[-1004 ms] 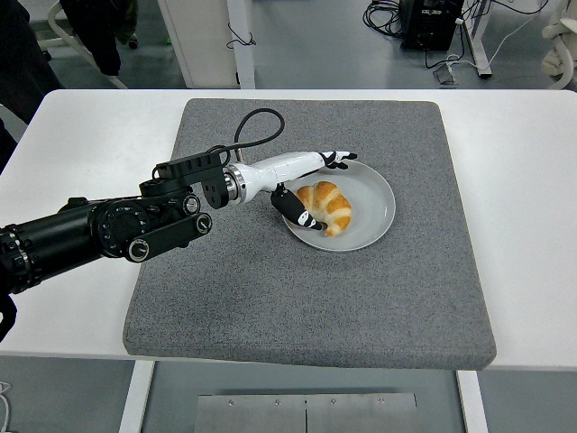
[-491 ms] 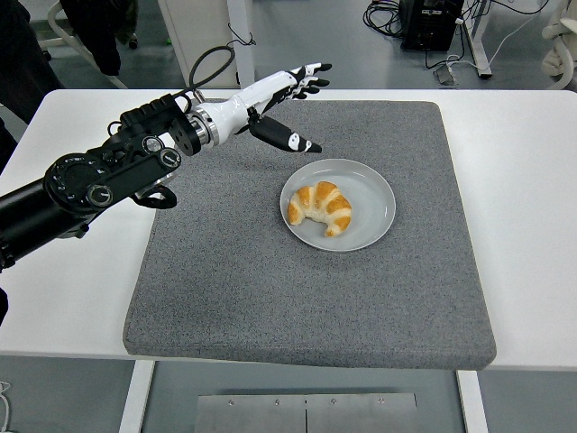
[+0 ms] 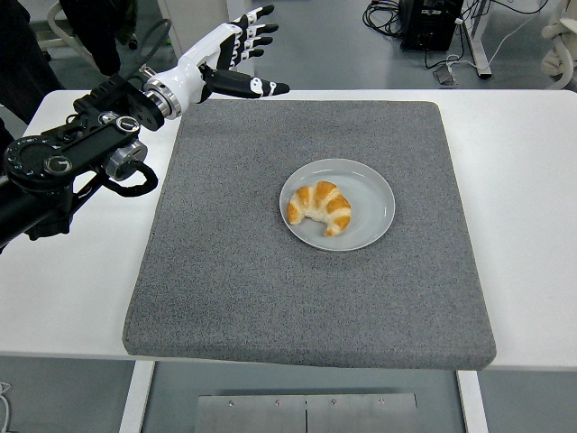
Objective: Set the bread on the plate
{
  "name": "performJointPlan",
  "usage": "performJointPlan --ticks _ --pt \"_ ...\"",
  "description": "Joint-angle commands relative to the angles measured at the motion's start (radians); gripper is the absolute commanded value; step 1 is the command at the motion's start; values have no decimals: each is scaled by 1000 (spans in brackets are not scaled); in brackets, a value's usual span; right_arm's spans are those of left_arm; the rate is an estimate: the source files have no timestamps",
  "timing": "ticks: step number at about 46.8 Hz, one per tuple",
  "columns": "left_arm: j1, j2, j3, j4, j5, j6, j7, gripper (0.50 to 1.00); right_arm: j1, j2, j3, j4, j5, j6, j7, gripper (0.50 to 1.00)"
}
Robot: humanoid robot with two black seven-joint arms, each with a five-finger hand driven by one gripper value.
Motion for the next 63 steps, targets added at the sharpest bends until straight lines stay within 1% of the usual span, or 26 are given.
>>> performJointPlan --ticks 1,5,13,20,30,35,40,50,56,63 --pt "5 2 -2 16 -31 0 -14 971 0 0 0 0 0 -1 1 1000" --pt "19 4 -3 18 -65 2 -40 971 0 0 0 0 0 0 -1 1000" --pt "43 -6 -16 64 -191 2 -47 971 0 0 0 0 0 -1 -1 1000" --pt "78 -13 -49 95 -269 2 -54 971 0 0 0 0 0 0 1 1000" --pt "147 -39 -89 99 -284 4 -67 971 0 0 0 0 0 0 -1 1000" --pt "187 -46 -146 116 -298 2 -93 971 0 0 0 0 0 0 -1 1000" --pt "210 -76 -198 142 -300 -1 -93 971 2 0 1 9 0 2 -1 1000" --pt "229 -113 -243 223 -327 -29 -93 972 3 0 0 9 0 2 -1 1000" --pt "227 -121 -244 266 -398 -49 -91 972 3 0 0 8 0 2 1 1000" --pt "229 -128 -244 291 -445 -107 -93 972 0 0 1 8 0 3 -1 1000"
